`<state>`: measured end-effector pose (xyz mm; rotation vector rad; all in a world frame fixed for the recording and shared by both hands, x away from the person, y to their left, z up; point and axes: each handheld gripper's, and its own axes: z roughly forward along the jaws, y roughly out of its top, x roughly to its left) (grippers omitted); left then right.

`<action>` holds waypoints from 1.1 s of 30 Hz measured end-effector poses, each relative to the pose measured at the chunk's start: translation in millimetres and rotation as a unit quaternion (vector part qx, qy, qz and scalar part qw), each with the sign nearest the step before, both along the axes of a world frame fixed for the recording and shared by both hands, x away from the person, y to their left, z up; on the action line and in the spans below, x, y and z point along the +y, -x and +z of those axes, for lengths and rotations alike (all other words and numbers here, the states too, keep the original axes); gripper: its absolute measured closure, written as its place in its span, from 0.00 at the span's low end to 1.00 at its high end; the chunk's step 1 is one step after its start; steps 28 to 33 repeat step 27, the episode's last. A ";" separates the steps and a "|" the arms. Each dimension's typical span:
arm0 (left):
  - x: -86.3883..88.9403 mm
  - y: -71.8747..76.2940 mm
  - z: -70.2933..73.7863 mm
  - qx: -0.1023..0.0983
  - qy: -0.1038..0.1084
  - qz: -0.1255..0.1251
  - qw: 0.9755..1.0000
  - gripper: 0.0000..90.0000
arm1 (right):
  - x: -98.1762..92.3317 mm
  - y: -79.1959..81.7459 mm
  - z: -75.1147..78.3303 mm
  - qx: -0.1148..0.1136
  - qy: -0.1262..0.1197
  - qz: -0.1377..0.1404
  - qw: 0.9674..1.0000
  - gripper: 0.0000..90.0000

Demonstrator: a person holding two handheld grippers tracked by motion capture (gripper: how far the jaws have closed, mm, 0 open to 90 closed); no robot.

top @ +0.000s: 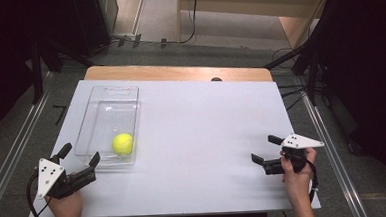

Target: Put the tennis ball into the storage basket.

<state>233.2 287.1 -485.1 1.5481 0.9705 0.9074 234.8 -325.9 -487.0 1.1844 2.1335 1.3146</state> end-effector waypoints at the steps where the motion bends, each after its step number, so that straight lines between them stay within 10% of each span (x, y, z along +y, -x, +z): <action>1: 0.0 0.0 0.1 0.000 0.000 0.001 1.000 0.13 | -1.9 1.9 -0.7 -0.005 -0.002 -0.004 1.000 0.00; 18: 1.8 -0.7 0.7 0.001 0.012 0.001 1.000 0.13 | -36.8 44.5 -9.1 -0.067 -0.063 -0.074 0.993 0.00; 33: 1.3 -1.3 0.7 0.002 0.013 0.002 1.000 0.13 | -45.7 50.2 -14.5 -0.068 -0.078 -0.097 0.990 0.00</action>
